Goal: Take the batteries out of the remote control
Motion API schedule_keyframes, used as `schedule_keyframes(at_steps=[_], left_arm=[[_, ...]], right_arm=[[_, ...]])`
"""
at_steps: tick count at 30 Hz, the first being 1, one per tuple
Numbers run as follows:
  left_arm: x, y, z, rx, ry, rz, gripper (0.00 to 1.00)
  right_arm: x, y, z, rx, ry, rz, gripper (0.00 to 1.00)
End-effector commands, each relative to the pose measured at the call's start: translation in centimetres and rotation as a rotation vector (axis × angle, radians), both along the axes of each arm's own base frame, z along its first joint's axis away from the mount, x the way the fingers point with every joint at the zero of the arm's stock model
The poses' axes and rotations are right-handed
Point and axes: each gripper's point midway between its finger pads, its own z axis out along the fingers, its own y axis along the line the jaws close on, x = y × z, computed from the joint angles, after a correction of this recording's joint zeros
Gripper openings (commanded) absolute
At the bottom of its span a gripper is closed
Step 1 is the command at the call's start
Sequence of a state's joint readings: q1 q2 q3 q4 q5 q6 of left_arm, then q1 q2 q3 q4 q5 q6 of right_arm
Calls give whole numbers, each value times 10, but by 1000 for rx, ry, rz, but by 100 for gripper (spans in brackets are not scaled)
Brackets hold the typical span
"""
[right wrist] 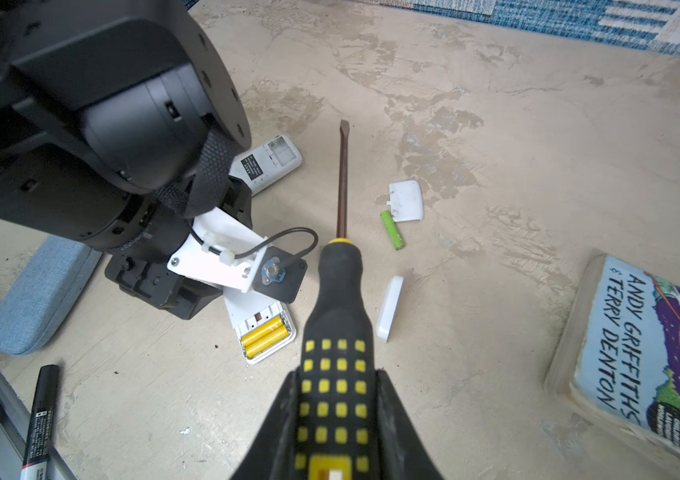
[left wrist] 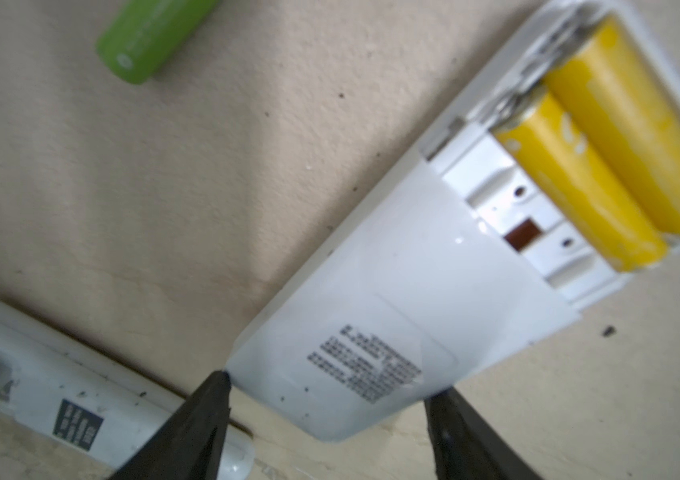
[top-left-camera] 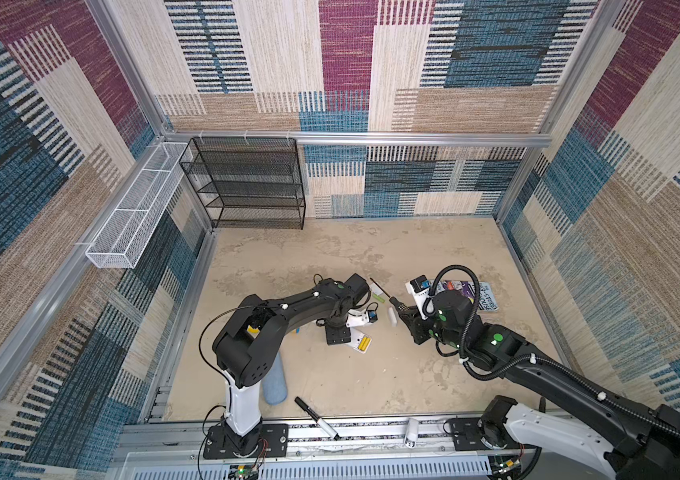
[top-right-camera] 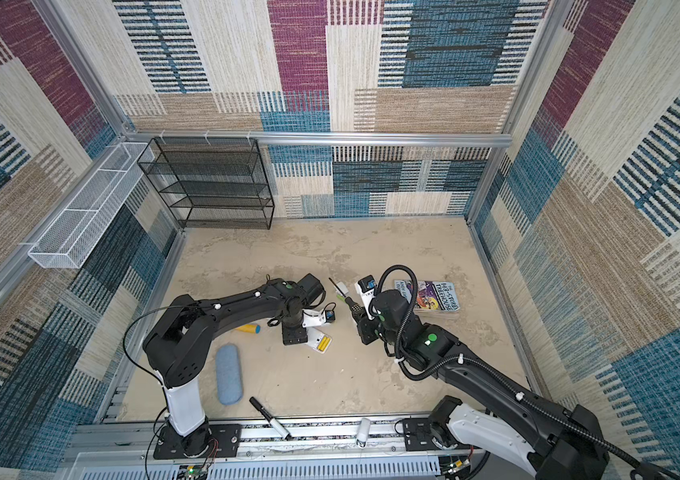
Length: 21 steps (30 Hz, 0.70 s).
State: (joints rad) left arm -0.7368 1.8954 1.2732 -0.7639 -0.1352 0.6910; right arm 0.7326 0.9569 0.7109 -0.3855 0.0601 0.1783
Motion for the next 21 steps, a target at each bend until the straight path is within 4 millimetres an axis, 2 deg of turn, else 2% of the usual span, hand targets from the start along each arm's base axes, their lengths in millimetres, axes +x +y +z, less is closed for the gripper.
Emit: schedule_keyframes(at_steps=[1,5,15,21], left_arm=[[19,-14,1,-46,-72,-20,76],[20,-12,0,-27,-73,-42,77],[29,-23,23,-91,-136,-58,78],[28,-27,23,-98,-126,-99,79]], right_arm=[[1,1,4,16,-13,-4,0],[1,0,1,9,-13,-3,0],[1,-1,0,8,-14,-4,0],[0,-4,6,15,-32,-17,0]])
